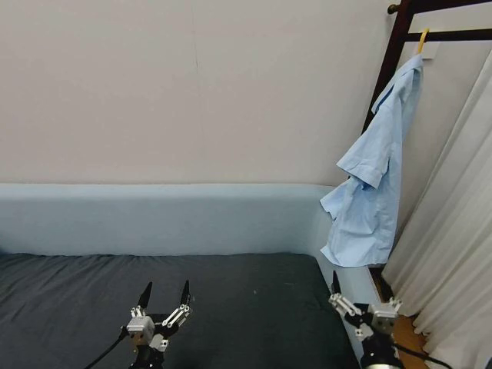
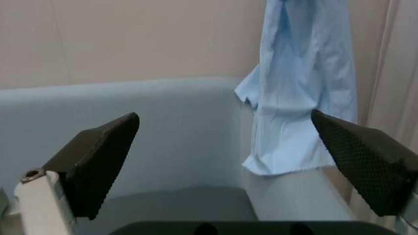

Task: Pick up the clothes from the sofa and hang them on the clothes hanger.

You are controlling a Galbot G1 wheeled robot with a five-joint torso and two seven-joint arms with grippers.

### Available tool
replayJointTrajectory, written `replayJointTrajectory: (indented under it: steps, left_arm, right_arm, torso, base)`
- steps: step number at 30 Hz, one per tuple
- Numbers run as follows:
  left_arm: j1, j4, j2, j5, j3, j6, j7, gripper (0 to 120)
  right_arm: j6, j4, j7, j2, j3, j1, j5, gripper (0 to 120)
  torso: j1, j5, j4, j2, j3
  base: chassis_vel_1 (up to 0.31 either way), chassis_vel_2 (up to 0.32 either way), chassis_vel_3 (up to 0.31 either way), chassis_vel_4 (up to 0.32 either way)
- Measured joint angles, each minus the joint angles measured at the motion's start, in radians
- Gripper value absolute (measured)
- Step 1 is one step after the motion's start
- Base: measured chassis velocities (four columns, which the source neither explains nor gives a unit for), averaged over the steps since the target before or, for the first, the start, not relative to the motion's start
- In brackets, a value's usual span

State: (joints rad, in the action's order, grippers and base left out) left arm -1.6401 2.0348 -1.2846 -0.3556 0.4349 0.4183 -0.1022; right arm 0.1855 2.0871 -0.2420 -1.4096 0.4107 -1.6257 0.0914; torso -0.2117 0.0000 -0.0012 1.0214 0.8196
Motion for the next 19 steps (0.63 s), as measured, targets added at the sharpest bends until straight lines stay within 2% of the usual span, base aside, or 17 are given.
replayJointTrajectory:
  steps: [5,19]
  left_arm:
    - [-0.021,0.002,0.016,-0.014,0.012,-0.014,0.001,100]
    - [-0.02,-0.005,0.023,-0.025,0.02,-0.018,0.009,100]
  right_arm:
    - [0.001,-0.044,0.009,0.0,-0.02,0.037,0.049,100]
    - [0.002,-0.052,0.031,-0.01,-0.007,0.062,0.05,100]
  torso:
    - [0.0,-0.0003,0.0002,0.0,0.0]
    - [0.0,-0.0002,0.0,0.0,0.0]
  base:
    - [0.0,0.0,0.0,0.0]
    - [0.0,0.0,0.0,0.0]
